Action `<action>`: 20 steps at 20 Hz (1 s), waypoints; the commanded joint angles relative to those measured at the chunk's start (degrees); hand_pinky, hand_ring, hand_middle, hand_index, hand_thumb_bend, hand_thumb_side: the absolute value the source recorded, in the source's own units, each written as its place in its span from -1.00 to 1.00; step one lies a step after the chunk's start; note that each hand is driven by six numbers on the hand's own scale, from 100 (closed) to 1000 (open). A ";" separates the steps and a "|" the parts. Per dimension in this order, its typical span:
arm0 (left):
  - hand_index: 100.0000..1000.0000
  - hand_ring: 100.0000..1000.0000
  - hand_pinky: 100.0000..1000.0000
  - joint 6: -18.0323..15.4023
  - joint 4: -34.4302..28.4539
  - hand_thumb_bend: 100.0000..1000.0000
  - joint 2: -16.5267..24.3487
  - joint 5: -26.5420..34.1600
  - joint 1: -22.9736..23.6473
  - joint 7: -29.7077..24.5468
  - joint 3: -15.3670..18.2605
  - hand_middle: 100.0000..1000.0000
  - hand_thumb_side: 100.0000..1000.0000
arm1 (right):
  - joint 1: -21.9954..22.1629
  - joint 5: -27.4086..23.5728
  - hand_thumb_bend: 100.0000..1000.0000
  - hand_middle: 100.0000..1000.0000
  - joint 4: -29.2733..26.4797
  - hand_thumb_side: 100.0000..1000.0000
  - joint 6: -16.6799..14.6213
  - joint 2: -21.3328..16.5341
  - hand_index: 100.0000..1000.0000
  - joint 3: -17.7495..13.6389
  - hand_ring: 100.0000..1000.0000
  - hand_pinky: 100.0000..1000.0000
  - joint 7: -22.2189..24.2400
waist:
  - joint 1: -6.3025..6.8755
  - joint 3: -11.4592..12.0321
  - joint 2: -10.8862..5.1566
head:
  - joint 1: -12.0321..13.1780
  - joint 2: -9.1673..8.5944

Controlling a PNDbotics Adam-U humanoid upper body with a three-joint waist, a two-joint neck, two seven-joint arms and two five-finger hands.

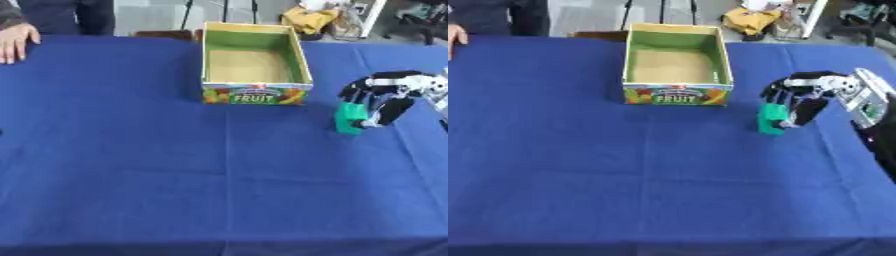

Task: Pick up objects on the table and place them in the box.

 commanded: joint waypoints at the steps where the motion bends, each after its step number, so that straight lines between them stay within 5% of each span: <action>1: 0.51 0.63 0.22 -0.19 -0.76 0.22 0.97 0.07 -0.58 -0.14 0.26 0.37 0.31 | -0.69 0.71 -0.46 0.50 -0.07 -0.96 -0.40 -1.07 0.81 -0.15 0.44 0.14 0.02 | 0.15 0.03 -0.63 | -0.22 -0.05; 14: 0.51 0.63 0.22 -0.22 -0.74 0.23 0.70 0.16 -0.65 -0.14 0.28 0.37 0.31 | 0.10 3.77 -0.55 0.37 1.15 -1.00 -1.24 0.85 0.77 0.06 0.16 -0.03 -0.96 | 0.41 0.12 -0.28 | -0.22 -0.21; 17: 0.51 0.63 0.22 -0.23 -0.73 0.22 0.64 0.19 -0.66 -0.10 0.31 0.37 0.31 | 0.22 4.33 -0.65 0.23 1.36 -1.00 -1.40 1.27 0.74 -0.05 -0.01 -0.20 -1.93 | 0.42 0.12 -0.23 | -0.25 -0.24; 20: 0.51 0.63 0.22 -0.23 -0.72 0.22 0.58 0.21 -0.74 -0.14 0.29 0.37 0.31 | 0.29 5.10 -0.90 -0.06 1.35 -1.00 -1.55 1.55 0.62 -0.19 -0.38 -0.60 -4.15 | 0.47 0.03 -0.21 | -0.18 -0.31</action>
